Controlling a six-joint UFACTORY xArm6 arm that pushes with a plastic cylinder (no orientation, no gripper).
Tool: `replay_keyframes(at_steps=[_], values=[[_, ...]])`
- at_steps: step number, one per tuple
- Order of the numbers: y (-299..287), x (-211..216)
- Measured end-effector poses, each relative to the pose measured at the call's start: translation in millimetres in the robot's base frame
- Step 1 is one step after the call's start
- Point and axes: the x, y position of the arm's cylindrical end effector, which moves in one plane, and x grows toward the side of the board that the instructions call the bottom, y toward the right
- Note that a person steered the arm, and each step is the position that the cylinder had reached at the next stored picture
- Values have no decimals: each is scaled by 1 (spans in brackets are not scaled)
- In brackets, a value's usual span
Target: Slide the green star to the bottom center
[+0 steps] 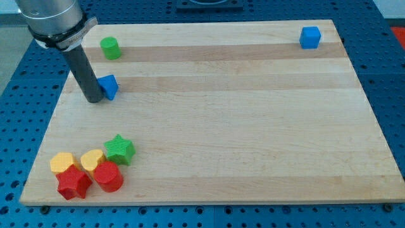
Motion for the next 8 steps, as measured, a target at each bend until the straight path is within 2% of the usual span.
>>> replay_keyframes(at_steps=[5,6,7,8], values=[[-25,45],[-25,81],[-25,81],[3,95]])
